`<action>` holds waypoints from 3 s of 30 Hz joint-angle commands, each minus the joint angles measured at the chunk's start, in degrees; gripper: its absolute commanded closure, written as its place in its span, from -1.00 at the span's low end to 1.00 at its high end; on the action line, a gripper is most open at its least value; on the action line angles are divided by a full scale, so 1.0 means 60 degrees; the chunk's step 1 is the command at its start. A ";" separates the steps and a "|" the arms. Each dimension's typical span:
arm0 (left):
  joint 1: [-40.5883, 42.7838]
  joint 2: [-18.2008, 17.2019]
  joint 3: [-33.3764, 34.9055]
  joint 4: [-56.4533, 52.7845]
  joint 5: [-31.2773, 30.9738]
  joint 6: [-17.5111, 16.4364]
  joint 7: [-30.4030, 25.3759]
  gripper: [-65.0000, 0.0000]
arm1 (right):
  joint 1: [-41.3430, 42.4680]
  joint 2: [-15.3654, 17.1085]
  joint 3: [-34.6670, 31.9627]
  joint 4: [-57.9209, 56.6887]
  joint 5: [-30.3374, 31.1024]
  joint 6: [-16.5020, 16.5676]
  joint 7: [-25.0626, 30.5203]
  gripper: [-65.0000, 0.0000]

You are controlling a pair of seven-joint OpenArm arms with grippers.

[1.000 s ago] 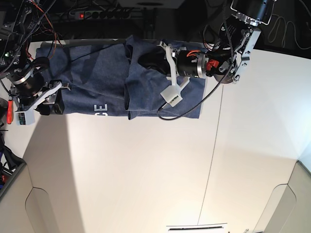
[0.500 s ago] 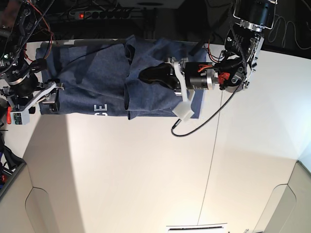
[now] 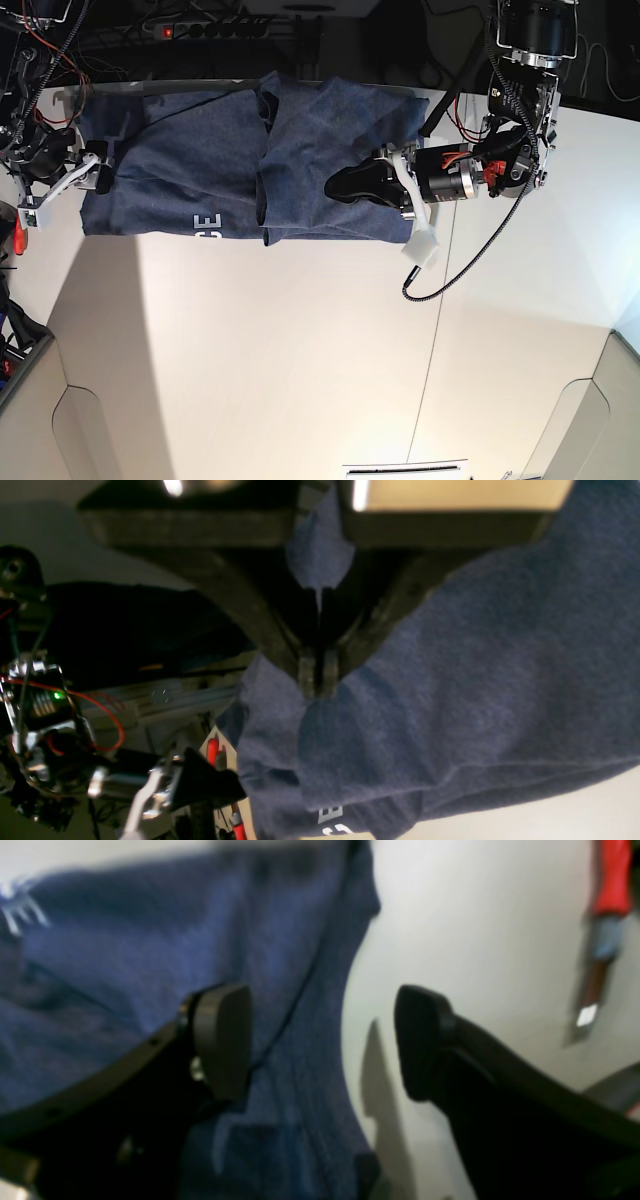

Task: Layout the t-shirt on the table in an organized manner, then fold the t-shirt properly
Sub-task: 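Release the shirt with the left gripper and pull it back, then lift the printed shirt end with the right gripper and fold it over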

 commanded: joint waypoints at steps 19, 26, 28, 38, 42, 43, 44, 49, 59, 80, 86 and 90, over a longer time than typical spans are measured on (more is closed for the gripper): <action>-0.0135 -0.0029 -0.0106 0.0168 -0.0255 -0.0097 -0.0182 1.00 | 0.0124 0.0525 0.0066 -0.1373 0.3144 0.1180 -0.1031 -0.29; -0.0120 -0.0036 -0.1475 0.0168 0.0055 -0.0097 -0.0171 1.00 | 0.0127 0.0525 0.0066 -0.1373 0.3144 0.1173 -0.1035 1.00; -0.0058 -0.0040 -0.1974 0.0168 0.0739 -0.0097 -0.0171 1.00 | 0.0127 0.0525 0.0066 -0.1348 0.3147 0.1173 -0.1035 1.00; 0.0922 -0.0805 -0.2368 0.0138 0.3807 0.0040 -0.1264 1.00 | 0.0124 0.0514 0.0066 0.0699 0.4193 0.1173 -0.1727 1.00; 0.1129 -0.0790 -0.2357 0.0138 0.3734 0.0036 -0.1260 1.00 | 0.0120 0.0164 0.0066 0.2047 0.4743 0.1177 -0.2284 1.00; 0.1140 -0.0765 -0.2357 0.0138 0.3690 0.0036 -0.1260 1.00 | 0.0120 -0.0033 0.0066 0.2346 0.4878 0.1177 -0.2408 1.00; 0.1140 -0.0761 -0.2357 0.0138 0.3614 0.0036 -0.1260 1.00 | 0.0120 -0.0259 0.0055 0.2601 0.5009 0.1177 -0.2532 1.00; 0.1137 -0.0659 -0.2350 0.0138 0.3366 0.0033 -0.1304 1.00 | 0.0040 -0.1581 -0.0266 0.3268 0.5322 0.1180 -0.2725 1.00; 0.1137 -0.0586 -0.2350 0.0138 0.3362 0.0033 -0.1326 1.00 | 0.0047 -0.2637 -0.3432 0.3268 0.4845 0.1184 -0.2586 1.00; 0.1137 -0.0586 -0.2350 0.0138 0.3136 0.0029 -0.1326 1.00 | 0.0809 -0.3585 -0.7628 0.2965 0.0484 0.0335 -0.0113 1.00; 0.1137 -0.0586 -0.2350 0.0138 0.3136 0.0033 -0.1326 1.00 | 0.1162 -0.3639 -0.7697 0.2342 0.0455 0.0342 -0.0022 1.00; 0.1137 -0.0586 -0.2350 0.0138 0.3104 0.0033 -0.1326 1.00 | 0.1217 -0.3883 -0.7697 0.1763 0.0455 0.0346 0.0000 1.00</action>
